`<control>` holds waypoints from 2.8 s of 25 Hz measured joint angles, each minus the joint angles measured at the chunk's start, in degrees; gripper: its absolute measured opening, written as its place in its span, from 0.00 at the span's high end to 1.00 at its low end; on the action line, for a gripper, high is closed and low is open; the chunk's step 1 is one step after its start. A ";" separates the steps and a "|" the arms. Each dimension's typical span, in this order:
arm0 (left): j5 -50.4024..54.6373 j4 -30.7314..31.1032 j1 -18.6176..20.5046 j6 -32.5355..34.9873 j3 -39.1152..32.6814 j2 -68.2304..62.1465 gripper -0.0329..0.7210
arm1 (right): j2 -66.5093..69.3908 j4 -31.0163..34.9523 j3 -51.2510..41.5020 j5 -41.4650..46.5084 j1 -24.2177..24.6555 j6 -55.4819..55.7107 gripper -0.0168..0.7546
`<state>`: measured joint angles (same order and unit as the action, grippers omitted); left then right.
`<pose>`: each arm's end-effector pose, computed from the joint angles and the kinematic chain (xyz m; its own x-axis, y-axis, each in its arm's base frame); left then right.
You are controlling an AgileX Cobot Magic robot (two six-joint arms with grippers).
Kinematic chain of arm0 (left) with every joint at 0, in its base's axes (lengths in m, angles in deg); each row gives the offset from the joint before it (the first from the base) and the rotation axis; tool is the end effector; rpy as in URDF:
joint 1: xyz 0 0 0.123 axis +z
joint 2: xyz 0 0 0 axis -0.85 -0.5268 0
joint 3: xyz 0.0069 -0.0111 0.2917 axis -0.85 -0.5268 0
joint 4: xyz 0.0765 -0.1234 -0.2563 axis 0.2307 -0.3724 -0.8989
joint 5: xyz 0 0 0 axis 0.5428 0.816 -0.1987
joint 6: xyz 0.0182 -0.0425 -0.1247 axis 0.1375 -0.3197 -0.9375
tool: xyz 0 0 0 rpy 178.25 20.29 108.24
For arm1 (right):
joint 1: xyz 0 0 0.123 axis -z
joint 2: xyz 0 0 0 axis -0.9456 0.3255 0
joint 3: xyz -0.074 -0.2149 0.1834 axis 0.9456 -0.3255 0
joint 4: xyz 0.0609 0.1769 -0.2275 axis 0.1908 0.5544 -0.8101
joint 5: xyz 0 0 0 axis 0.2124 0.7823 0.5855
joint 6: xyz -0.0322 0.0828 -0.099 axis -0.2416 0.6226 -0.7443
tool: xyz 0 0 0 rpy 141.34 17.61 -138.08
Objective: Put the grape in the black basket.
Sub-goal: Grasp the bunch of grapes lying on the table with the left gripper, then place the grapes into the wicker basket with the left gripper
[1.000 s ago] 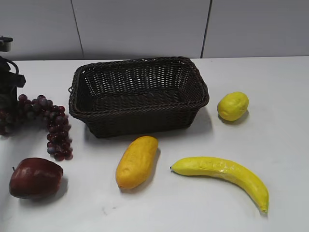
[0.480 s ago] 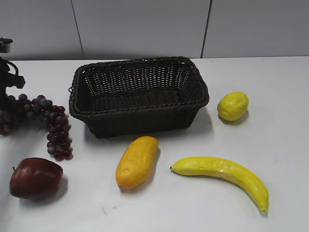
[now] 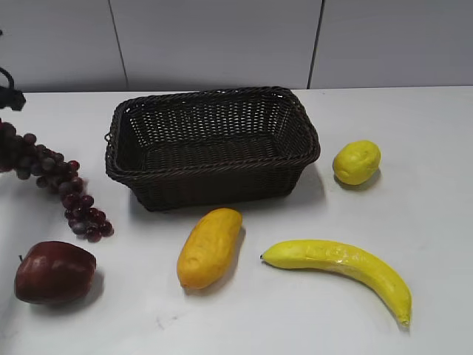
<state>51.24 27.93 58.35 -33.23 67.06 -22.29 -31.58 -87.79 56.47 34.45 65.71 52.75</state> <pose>0.4361 0.0030 0.1786 -0.9682 0.1163 -0.2215 0.1100 0.9931 0.0404 0.0634 0.0041 0.2809 -0.4321 -0.0992 -0.8963 -0.1062 0.9926 -0.0587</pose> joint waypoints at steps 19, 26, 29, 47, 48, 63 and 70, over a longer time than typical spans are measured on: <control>-22.06 0.01 -3.36 0.16 0.00 22.78 0.95 | 0.00 0.00 0.00 0.00 0.00 0.00 0.33; -29.66 0.21 -12.16 0.16 0.00 24.30 0.95 | 0.00 0.00 0.00 0.00 0.00 0.00 0.33; -31.07 0.21 -17.04 0.16 -0.05 24.30 0.95 | 0.00 0.00 0.00 0.00 0.00 -0.05 0.33; -30.98 -6.35 -26.64 0.16 -0.05 7.84 0.95 | 0.00 0.00 0.00 0.00 0.00 -0.05 0.33; -30.73 -7.09 -26.64 0.16 -0.05 6.75 0.95 | 0.00 0.00 0.00 0.00 0.00 -0.05 0.33; -20.98 -9.00 -26.64 0.16 -0.05 1.28 0.37 | 0.00 0.00 0.00 0.00 0.00 -0.01 0.33; -14.71 -9.19 -26.01 0.16 1.54 1.28 0.14 | 0.00 0.00 0.00 0.00 0.00 -0.01 0.33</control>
<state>36.53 18.73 32.34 -33.06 68.60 -21.01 -31.58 -87.79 56.47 34.45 65.71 52.74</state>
